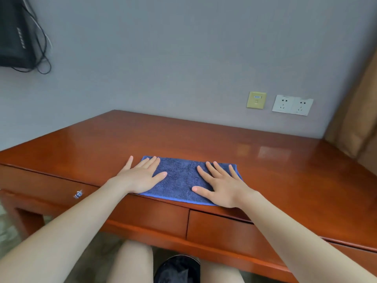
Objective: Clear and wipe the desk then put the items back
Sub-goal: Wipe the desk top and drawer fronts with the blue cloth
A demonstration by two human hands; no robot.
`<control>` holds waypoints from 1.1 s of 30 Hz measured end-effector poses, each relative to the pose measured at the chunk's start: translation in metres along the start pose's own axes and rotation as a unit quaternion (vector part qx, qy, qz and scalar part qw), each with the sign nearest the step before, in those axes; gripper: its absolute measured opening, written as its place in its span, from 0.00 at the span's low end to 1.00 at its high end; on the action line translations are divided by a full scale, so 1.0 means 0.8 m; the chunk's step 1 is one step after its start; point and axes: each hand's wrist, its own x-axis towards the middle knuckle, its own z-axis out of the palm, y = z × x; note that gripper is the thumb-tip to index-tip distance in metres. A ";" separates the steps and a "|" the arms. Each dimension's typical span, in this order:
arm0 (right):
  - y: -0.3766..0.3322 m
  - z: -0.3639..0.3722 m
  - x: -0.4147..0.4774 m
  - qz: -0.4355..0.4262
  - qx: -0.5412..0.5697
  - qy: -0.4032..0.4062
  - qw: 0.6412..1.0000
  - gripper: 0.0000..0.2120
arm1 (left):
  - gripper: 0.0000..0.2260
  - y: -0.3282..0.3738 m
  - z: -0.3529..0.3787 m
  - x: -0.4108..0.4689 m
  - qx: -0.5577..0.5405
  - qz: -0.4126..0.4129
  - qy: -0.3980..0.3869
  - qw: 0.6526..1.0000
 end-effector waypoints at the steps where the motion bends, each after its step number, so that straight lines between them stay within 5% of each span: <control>1: -0.010 -0.002 0.011 -0.029 -0.018 0.004 0.999 0.40 | 0.32 -0.018 -0.001 0.000 0.003 -0.004 0.000 1.000; 11: -0.176 -0.008 0.152 -0.220 0.012 -0.035 0.975 0.32 | 0.25 -0.232 -0.032 -0.018 0.007 -0.161 -0.028 0.986; 16: -0.271 -0.022 0.218 -0.276 0.048 -0.017 0.960 0.35 | 0.29 -0.309 -0.029 -0.007 -0.097 -0.234 -0.026 0.967; 19: -0.320 -0.019 0.256 -0.290 0.117 -0.027 0.949 0.33 | 0.30 -0.353 -0.021 -0.009 -0.125 -0.259 0.009 0.958; 28: -0.399 -0.012 0.360 -0.329 0.022 -0.021 0.944 0.27 | 0.31 -0.466 -0.008 0.012 -0.105 -0.304 0.066 0.945; 33: -0.422 -0.014 0.411 -0.324 0.014 -0.014 0.946 0.26 | 0.26 -0.511 -0.012 0.045 -0.227 -0.332 0.080 0.912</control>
